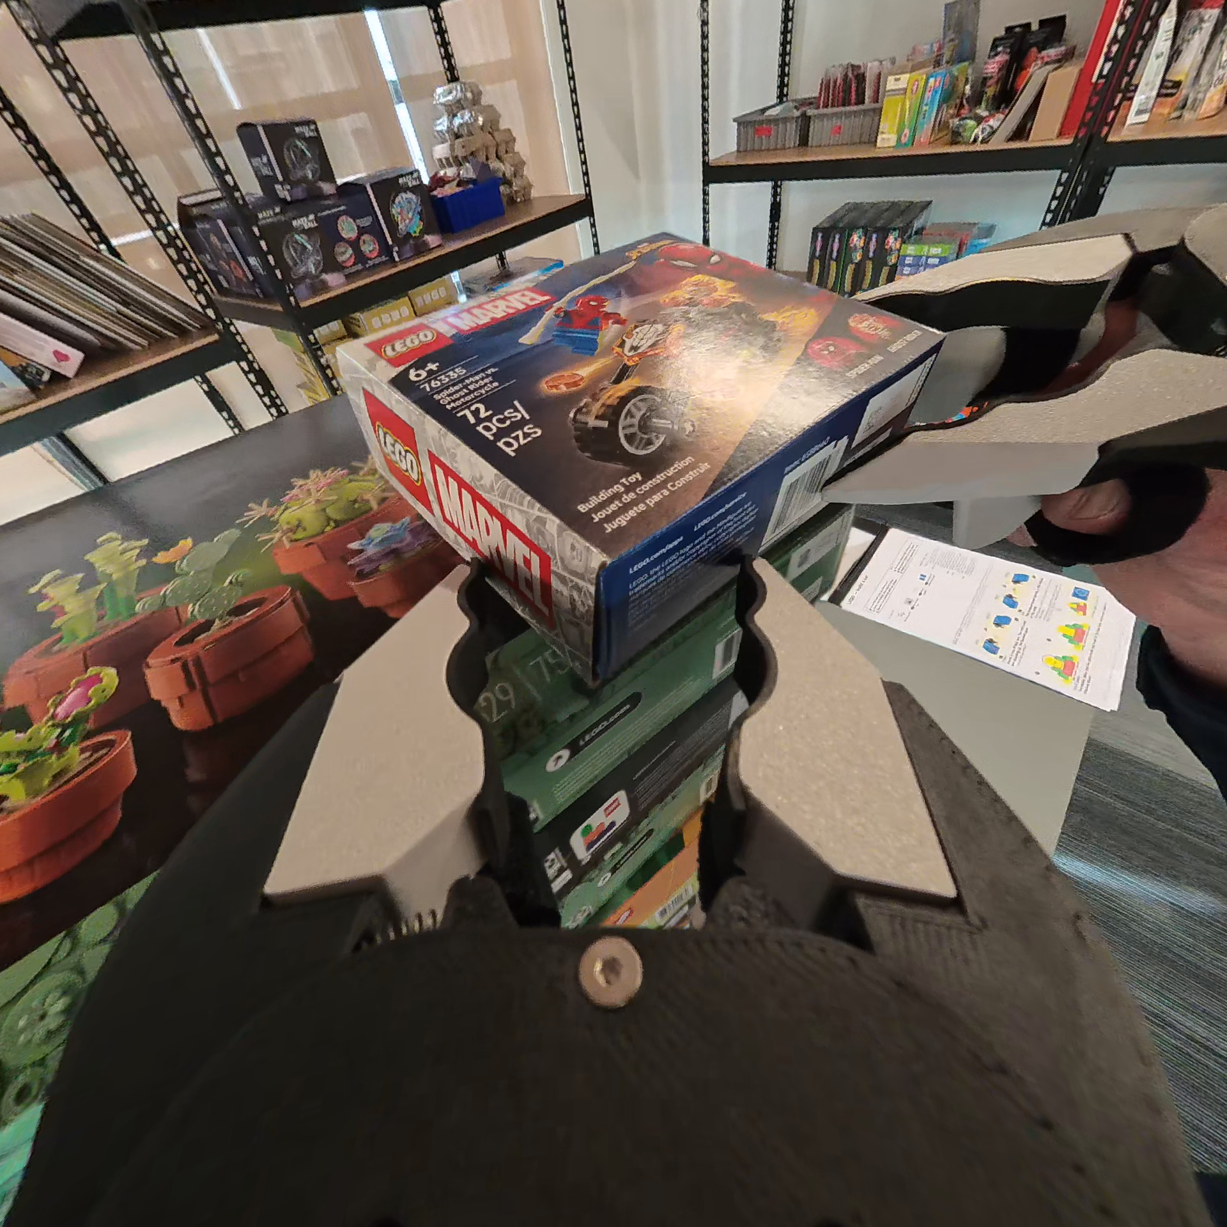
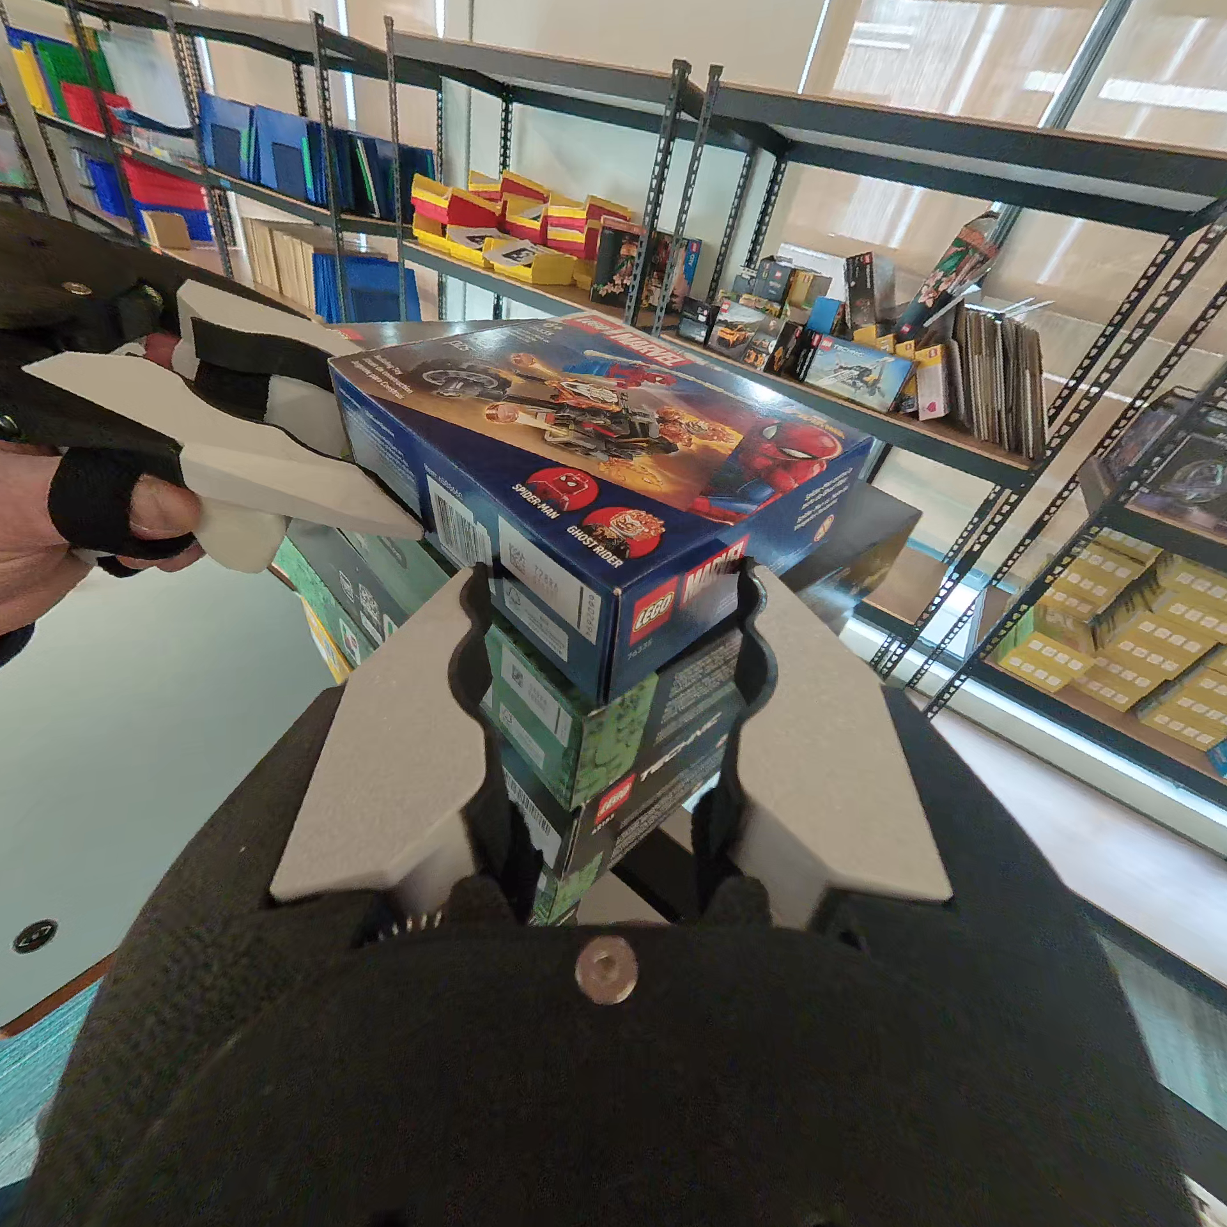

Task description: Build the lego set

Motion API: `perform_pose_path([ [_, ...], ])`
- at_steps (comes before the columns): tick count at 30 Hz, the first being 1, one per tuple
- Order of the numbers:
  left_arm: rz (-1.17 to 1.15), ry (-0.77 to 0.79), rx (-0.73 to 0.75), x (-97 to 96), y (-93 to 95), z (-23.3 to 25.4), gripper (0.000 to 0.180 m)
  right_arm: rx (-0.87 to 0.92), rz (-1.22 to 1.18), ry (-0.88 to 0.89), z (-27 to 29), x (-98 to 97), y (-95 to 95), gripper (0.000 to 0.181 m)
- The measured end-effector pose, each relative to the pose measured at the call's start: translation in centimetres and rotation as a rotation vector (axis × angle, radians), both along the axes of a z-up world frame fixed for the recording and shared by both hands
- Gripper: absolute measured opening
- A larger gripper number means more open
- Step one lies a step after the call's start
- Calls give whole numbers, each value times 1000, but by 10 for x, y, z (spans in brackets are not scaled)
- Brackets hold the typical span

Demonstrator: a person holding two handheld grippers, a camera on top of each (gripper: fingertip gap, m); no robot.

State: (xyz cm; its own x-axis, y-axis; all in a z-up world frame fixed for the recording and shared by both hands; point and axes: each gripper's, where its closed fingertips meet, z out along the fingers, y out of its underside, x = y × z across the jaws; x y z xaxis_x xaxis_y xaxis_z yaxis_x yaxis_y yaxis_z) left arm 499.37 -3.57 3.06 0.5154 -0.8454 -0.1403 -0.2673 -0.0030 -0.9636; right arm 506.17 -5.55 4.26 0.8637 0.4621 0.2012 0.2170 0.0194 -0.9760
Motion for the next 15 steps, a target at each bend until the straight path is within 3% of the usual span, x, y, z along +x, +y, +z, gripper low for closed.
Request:
perform_pose_path([
  [15,-160,62,136,89,-62,2,76,184,-73,117,29,83,-72,73],
])
